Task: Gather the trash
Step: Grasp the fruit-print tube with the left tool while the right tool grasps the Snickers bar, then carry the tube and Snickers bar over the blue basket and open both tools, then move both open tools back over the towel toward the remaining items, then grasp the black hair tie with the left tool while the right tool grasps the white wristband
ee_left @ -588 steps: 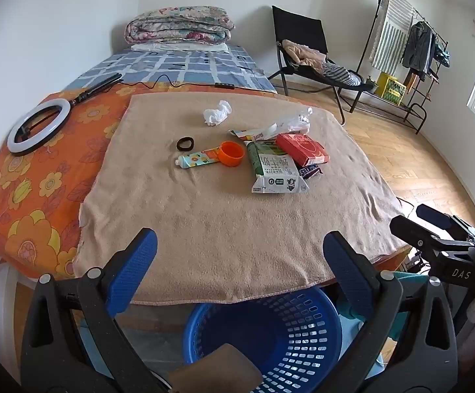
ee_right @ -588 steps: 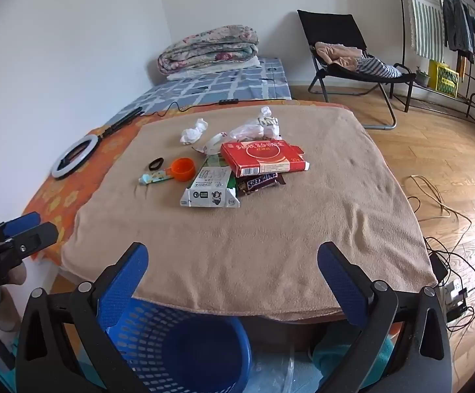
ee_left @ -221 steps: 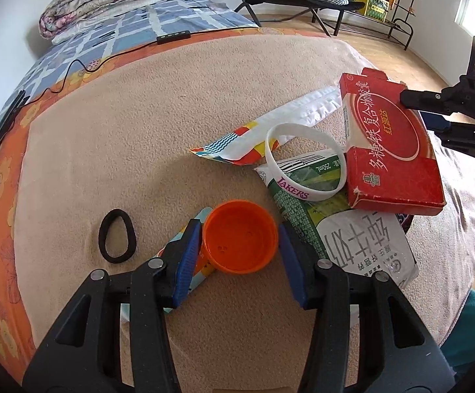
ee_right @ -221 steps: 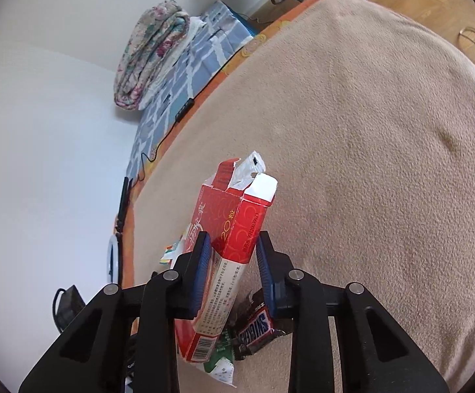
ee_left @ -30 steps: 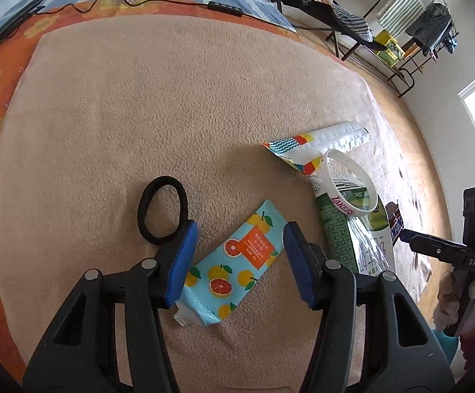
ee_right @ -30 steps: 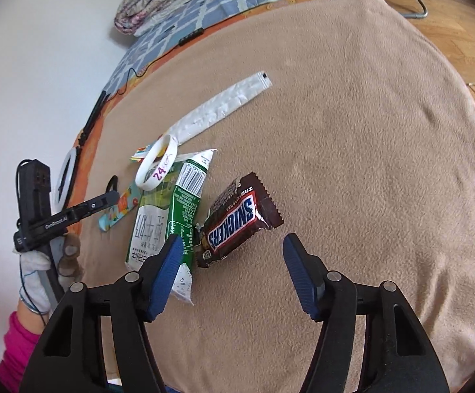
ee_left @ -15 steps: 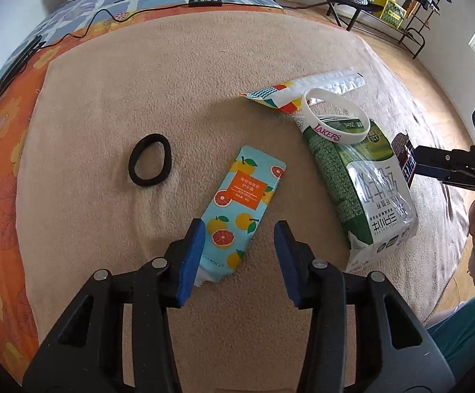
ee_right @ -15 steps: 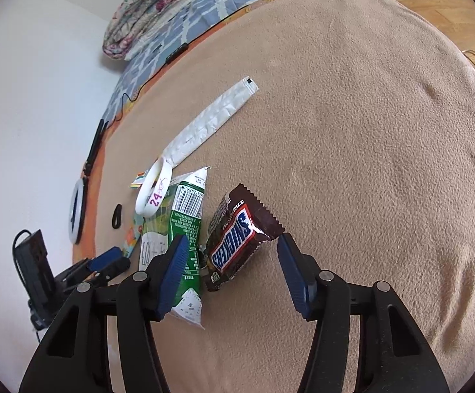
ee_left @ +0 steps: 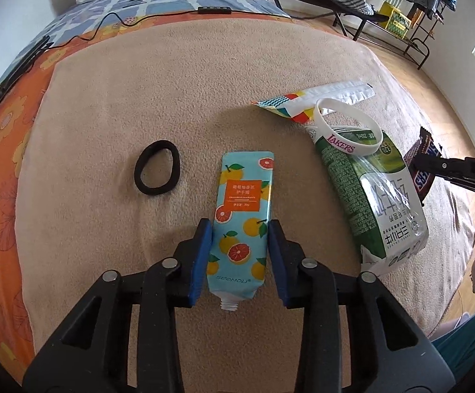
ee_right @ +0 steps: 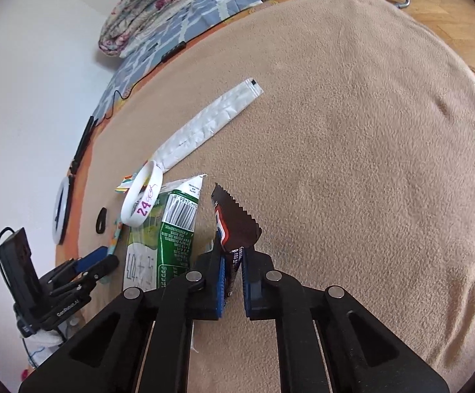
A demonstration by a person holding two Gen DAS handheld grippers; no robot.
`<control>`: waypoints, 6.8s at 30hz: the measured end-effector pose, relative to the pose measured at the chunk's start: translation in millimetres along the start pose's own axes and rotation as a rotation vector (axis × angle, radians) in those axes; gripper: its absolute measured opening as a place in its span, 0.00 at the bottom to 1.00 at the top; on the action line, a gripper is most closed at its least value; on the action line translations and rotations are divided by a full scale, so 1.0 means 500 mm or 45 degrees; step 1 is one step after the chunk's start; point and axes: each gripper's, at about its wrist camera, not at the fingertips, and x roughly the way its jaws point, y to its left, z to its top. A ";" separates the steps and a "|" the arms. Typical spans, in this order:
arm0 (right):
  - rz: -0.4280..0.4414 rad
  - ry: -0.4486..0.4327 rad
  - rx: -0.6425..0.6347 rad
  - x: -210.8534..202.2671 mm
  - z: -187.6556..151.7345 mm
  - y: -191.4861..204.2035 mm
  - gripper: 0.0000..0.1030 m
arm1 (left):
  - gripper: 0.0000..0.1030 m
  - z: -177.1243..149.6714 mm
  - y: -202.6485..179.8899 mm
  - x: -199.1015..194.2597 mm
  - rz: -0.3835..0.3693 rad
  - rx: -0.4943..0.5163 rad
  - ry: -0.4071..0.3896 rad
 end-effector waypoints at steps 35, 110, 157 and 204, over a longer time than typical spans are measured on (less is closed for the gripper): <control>-0.038 -0.165 -0.413 -0.168 -0.144 0.183 0.05 | 0.04 -0.087 -0.020 -0.130 -0.032 -0.058 -0.080; -0.096 0.152 -0.545 -0.119 -0.543 0.133 0.46 | 0.32 -0.543 -0.217 -0.169 -0.086 0.016 0.169; -0.048 -0.101 -0.330 -0.121 -0.175 0.181 0.69 | 0.50 -0.169 -0.033 -0.202 -0.040 -0.264 -0.172; -0.072 0.011 -0.279 0.112 0.070 0.183 0.28 | 0.04 0.044 0.149 0.022 0.097 -0.455 -0.180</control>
